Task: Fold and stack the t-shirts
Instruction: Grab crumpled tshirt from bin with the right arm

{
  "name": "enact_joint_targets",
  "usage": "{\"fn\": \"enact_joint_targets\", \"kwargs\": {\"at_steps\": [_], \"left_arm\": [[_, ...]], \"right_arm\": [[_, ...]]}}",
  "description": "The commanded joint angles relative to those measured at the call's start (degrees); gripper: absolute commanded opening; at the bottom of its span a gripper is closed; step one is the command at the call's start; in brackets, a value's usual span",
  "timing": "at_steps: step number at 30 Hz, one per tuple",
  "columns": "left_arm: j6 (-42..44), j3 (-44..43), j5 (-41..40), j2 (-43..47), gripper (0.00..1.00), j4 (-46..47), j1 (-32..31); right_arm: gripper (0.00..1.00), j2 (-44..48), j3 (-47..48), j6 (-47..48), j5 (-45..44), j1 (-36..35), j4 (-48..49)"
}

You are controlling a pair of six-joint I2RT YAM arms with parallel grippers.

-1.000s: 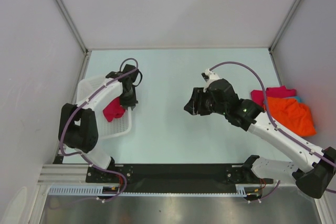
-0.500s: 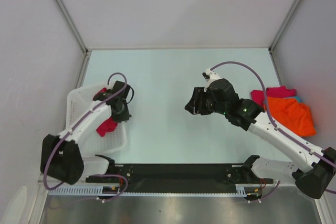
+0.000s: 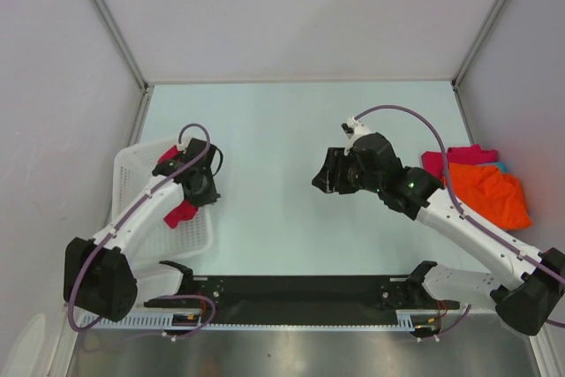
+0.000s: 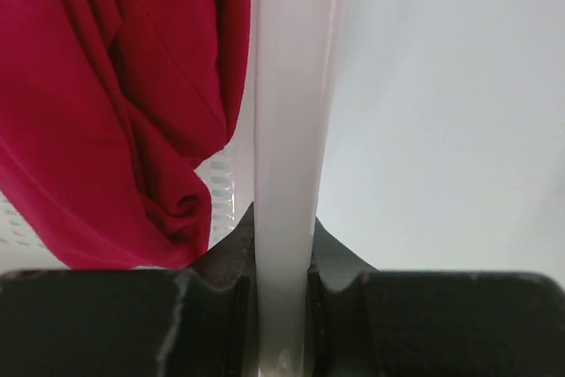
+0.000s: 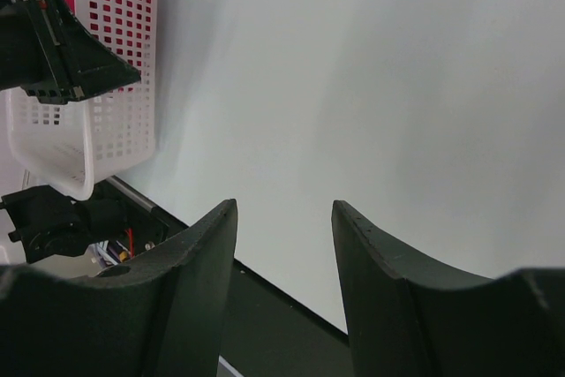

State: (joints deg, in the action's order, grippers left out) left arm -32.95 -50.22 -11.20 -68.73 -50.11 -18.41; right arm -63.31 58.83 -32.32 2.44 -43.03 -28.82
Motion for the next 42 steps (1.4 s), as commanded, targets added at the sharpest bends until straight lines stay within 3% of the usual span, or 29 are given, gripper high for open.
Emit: {"fn": "enact_joint_targets", "kwargs": {"at_steps": [1,9,13,20,29,42], "left_arm": [[-3.1,0.9,-0.4,-3.0,0.02,-9.1,0.4],[0.7,-8.7,-14.2,-17.8,0.01,-17.5,-0.2],[2.5,-12.7,-16.5,-21.0,0.0,-21.8,-0.2],[3.8,-13.9,-15.7,-23.0,0.02,-23.3,-1.1],[2.5,-12.6,-10.3,-28.1,0.08,-24.4,-6.6],[-4.0,-6.6,-11.0,-23.2,0.12,-26.0,-6.7]], "right_arm": [[0.53,1.4,0.3,1.0,0.7,0.9,1.9],[0.53,1.9,1.0,1.6,1.3,1.2,1.7],[0.53,2.9,1.1,2.4,1.4,2.6,0.9],[0.53,3.9,1.7,3.7,2.8,5.0,0.2],[0.53,4.5,2.7,5.8,3.8,7.0,-2.2],[0.54,5.5,5.1,9.5,4.2,9.4,-5.6]]}}
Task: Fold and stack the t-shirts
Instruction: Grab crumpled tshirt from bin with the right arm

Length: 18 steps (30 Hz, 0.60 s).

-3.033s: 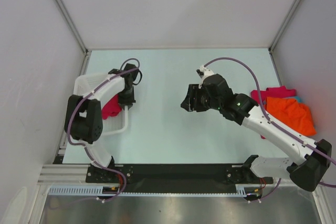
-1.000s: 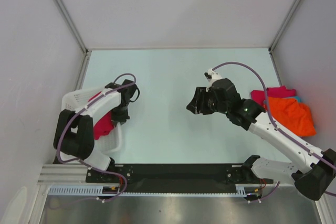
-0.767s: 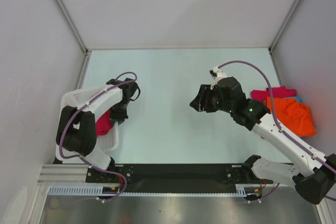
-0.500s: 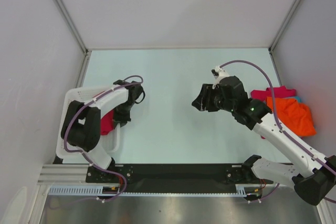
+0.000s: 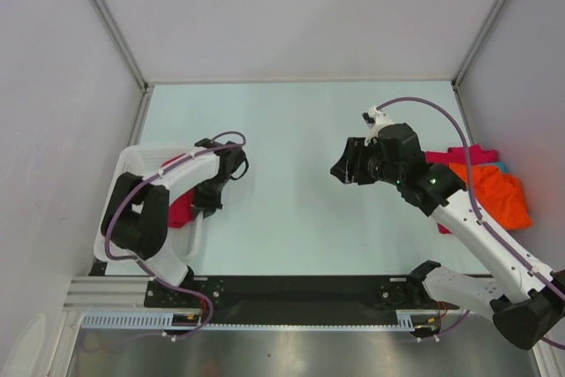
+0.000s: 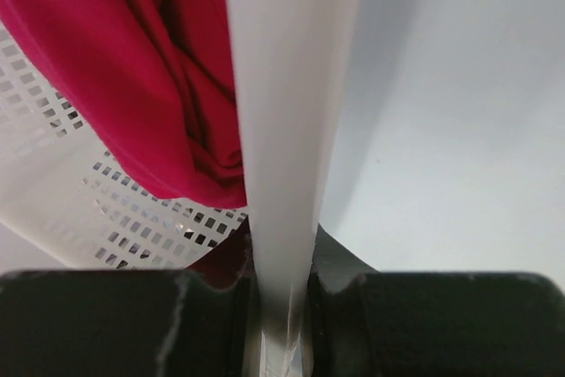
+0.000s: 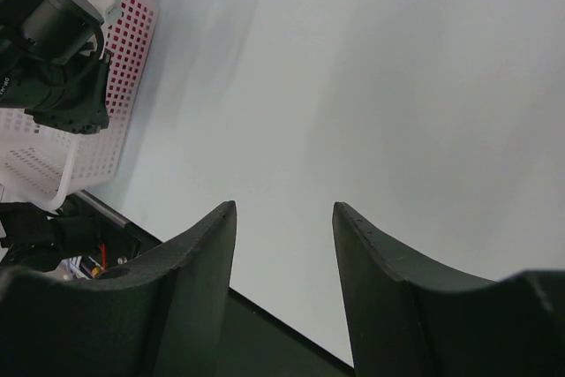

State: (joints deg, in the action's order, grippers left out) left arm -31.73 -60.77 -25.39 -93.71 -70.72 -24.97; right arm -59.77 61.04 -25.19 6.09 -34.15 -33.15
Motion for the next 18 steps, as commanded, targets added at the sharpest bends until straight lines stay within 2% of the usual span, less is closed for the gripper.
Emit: {"fn": "enact_joint_targets", "kwargs": {"at_steps": [1,3,18], "left_arm": [[-6.0,4.8,3.3,2.0,0.12,-5.7,-0.3],[-6.9,7.4,3.0,3.4,0.13,-5.9,-0.3],[-13.7,10.8,0.5,10.5,0.17,-7.9,0.1]], "right_arm": [[0.54,2.0,2.8,2.5,0.6,0.5,-1.4],[0.54,2.2,2.5,2.7,0.8,0.8,-1.4],[0.54,3.6,1.5,3.5,1.8,1.3,-2.0]]}}
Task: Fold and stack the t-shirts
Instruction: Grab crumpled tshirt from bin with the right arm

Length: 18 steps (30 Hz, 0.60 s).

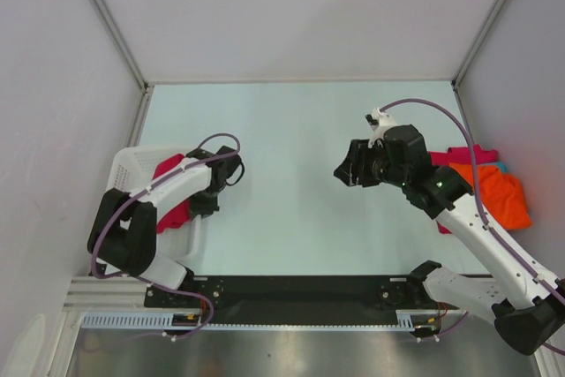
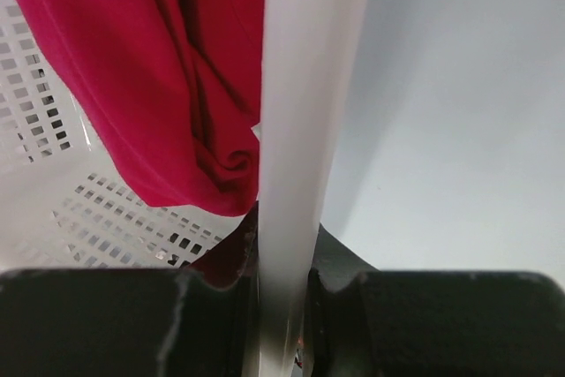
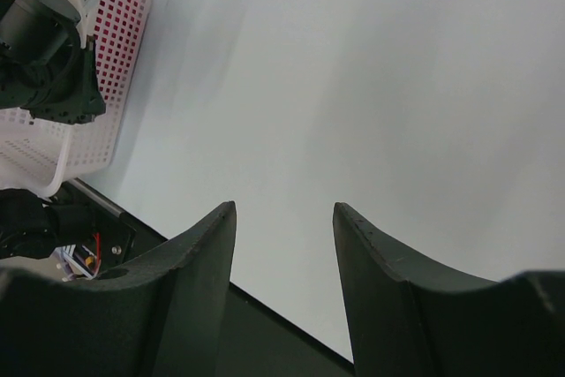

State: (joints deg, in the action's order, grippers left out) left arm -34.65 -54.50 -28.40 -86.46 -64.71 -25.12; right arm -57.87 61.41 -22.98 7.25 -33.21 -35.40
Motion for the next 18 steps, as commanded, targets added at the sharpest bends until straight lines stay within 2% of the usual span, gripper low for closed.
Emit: {"fn": "enact_joint_targets", "kwargs": {"at_steps": [1,4,9,13,18], "left_arm": [[-10.7,4.5,3.6,3.3,0.17,-13.7,0.3],[-7.6,2.0,5.7,2.5,0.14,-10.4,-0.2],[-3.8,-9.7,9.2,-2.1,0.05,-5.9,-3.5],[1.3,-18.5,13.3,-9.8,0.03,-2.4,-9.5],[4.9,-28.9,19.0,-17.5,0.04,2.0,-16.5]], "right_arm": [[0.54,1.8,1.0,1.2,0.7,0.4,0.2],[0.54,1.5,0.7,0.7,1.7,0.3,0.9],[0.54,1.4,0.0,-0.8,2.9,0.4,2.0],[0.54,1.9,-0.9,-1.7,2.0,0.4,2.1],[0.53,3.3,-1.1,-3.0,-3.5,0.4,0.0]]}}
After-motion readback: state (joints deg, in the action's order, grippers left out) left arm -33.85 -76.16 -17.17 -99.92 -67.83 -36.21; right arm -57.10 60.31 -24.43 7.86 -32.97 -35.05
